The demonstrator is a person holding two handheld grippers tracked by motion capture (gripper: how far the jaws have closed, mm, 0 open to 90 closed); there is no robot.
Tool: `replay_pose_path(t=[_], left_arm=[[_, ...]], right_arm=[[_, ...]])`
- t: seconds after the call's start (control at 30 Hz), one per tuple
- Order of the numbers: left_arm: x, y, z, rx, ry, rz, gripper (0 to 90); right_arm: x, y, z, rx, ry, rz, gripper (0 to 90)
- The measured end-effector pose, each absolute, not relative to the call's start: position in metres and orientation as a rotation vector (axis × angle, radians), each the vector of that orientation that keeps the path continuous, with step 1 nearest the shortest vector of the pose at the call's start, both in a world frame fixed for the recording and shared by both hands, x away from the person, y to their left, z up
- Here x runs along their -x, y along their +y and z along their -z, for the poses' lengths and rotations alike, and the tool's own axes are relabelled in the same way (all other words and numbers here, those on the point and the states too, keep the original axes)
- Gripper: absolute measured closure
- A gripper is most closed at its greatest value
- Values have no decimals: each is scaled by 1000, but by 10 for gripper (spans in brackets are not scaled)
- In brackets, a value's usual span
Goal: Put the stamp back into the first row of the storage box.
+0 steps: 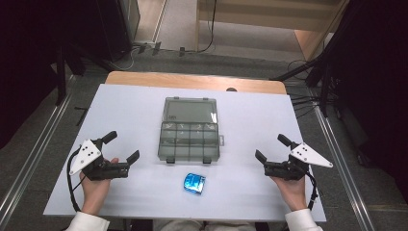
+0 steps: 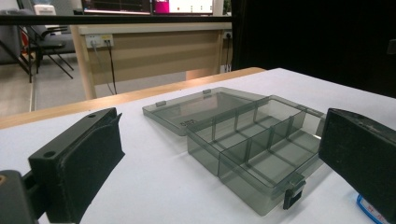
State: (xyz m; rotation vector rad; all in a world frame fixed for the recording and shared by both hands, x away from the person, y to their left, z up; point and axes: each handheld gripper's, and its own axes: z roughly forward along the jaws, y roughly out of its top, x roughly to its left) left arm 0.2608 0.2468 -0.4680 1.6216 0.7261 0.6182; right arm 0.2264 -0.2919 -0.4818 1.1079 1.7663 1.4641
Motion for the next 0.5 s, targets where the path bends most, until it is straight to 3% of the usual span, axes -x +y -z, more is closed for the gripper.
replay_pose_path(t=[0.5], left_arm=[[-262, 248, 469, -1629, 737, -592, 0]], right_arm=[[-228, -285, 484, -1098, 1829, -1418, 0]])
